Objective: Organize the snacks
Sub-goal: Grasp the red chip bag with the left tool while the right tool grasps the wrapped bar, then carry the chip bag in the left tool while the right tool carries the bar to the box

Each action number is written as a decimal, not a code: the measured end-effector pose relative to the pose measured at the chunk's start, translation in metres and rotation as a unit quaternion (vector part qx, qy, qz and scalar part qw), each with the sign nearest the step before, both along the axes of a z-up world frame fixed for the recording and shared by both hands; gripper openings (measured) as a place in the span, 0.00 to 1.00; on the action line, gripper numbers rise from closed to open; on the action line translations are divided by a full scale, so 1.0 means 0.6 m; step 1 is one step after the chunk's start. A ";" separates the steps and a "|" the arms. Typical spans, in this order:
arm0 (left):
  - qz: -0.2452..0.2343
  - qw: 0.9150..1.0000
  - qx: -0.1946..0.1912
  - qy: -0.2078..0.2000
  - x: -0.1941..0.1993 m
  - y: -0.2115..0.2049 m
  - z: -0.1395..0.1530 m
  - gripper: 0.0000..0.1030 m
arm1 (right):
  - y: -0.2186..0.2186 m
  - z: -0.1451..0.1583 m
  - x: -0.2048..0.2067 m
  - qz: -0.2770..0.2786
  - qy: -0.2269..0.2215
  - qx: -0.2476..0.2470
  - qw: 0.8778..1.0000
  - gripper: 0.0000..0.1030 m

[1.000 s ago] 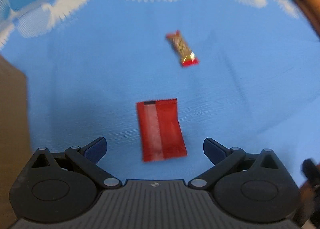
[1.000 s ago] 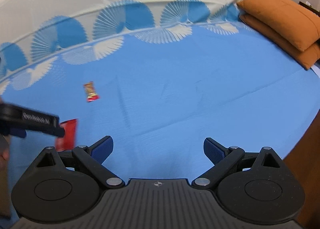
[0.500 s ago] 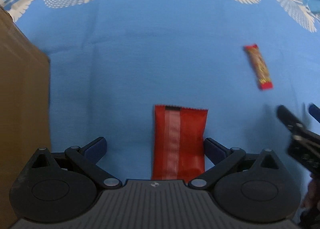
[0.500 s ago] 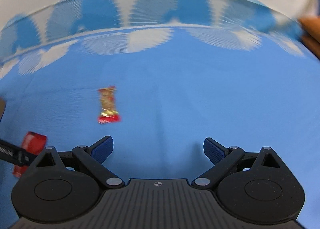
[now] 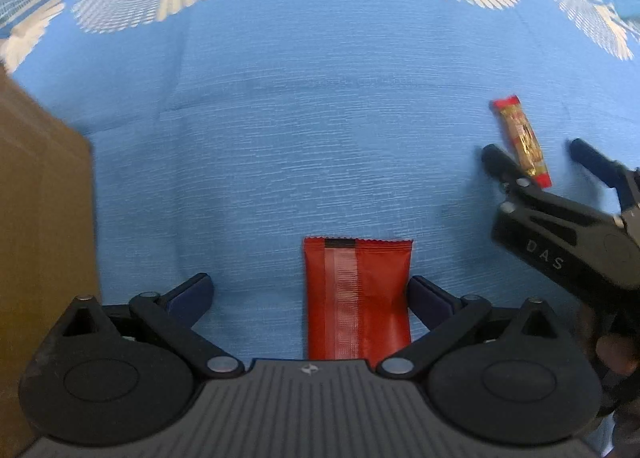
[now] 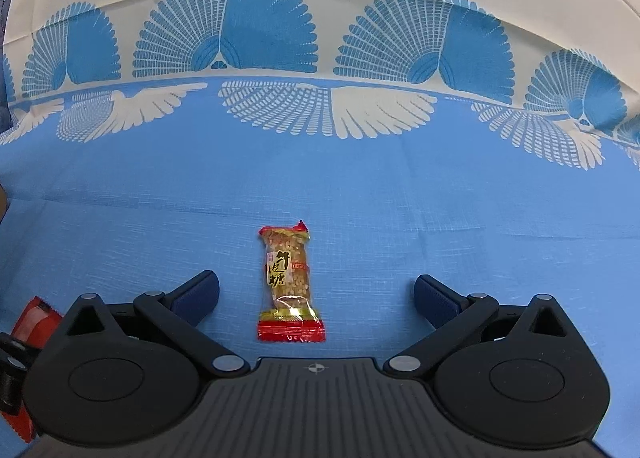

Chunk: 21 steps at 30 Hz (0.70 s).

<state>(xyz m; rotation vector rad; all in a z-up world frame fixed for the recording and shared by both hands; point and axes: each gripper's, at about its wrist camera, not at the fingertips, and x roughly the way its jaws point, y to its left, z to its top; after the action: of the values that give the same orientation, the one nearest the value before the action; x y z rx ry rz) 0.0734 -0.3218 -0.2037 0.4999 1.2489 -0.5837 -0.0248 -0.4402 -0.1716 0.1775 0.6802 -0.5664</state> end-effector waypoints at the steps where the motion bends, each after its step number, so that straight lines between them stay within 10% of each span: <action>1: 0.005 1.000 -0.010 -0.007 -0.007 0.004 0.011 0.64 | 0.004 0.003 -0.001 0.007 -0.003 -0.004 1.000 0.58; 2: -0.002 1.000 -0.020 -0.014 -0.012 0.006 0.024 0.54 | 0.010 0.008 -0.001 0.023 -0.007 -0.005 1.000 0.21; 21: -0.024 0.996 -0.061 -0.054 -0.162 0.223 0.269 0.53 | 0.213 0.208 -0.200 -0.031 -0.011 0.092 0.995 0.20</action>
<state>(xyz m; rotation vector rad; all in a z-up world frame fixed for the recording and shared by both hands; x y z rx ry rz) -0.0237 -0.1879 -0.0425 0.4551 1.0946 -0.6610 -0.1446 -0.3123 -0.0466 0.3765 0.7074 -0.5605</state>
